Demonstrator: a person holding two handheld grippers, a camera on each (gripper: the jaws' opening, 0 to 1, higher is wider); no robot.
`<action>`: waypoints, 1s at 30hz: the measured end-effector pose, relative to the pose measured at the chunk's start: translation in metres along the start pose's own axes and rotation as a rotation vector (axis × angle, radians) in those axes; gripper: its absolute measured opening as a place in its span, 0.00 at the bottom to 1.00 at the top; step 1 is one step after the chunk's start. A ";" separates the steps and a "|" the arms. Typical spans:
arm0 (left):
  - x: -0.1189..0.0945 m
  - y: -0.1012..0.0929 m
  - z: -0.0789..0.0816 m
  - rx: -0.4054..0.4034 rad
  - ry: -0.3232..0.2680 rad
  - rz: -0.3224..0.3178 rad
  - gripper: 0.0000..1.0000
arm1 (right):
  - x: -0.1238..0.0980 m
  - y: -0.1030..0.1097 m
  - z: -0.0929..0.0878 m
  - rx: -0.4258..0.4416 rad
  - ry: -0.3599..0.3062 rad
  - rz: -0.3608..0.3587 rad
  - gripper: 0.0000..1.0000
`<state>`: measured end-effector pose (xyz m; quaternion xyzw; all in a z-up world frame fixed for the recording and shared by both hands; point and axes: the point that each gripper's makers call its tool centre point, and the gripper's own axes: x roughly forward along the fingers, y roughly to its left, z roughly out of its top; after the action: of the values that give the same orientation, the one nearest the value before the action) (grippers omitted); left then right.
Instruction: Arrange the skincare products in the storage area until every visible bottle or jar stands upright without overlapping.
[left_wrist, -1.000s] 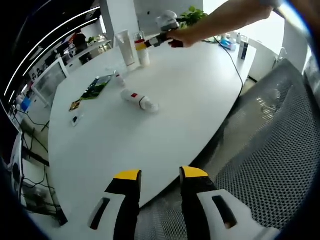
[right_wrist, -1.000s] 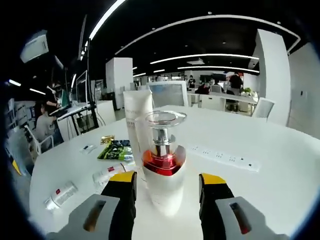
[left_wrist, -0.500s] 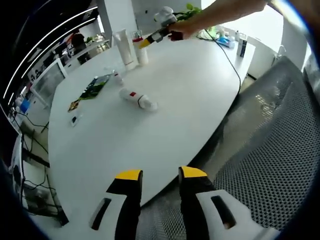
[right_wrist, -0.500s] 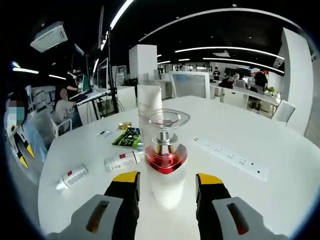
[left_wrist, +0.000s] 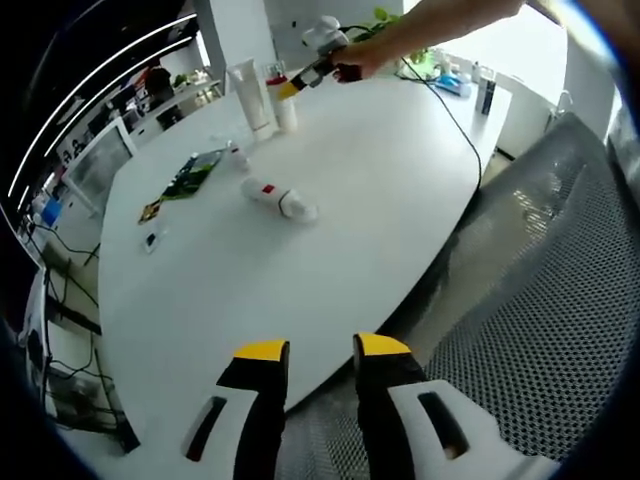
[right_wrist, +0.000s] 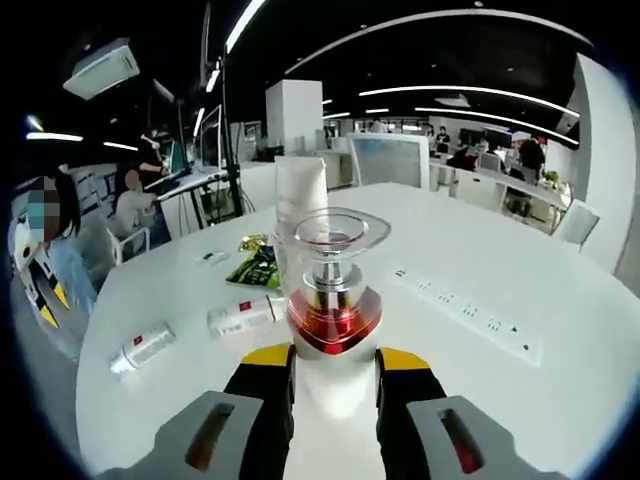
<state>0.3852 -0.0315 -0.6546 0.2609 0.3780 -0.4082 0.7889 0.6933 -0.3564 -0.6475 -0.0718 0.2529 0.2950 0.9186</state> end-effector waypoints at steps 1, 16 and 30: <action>0.000 0.000 0.000 -0.001 -0.001 0.001 0.23 | 0.001 0.000 0.001 -0.002 0.002 -0.004 0.25; -0.001 0.002 0.001 -0.003 -0.005 0.010 0.22 | 0.008 -0.001 0.008 0.000 0.018 -0.043 0.25; -0.001 0.004 0.001 -0.005 -0.008 0.016 0.21 | 0.013 -0.002 0.009 0.003 0.030 -0.050 0.25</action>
<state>0.3889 -0.0297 -0.6528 0.2605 0.3736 -0.4019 0.7944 0.7070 -0.3492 -0.6461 -0.0812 0.2651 0.2705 0.9219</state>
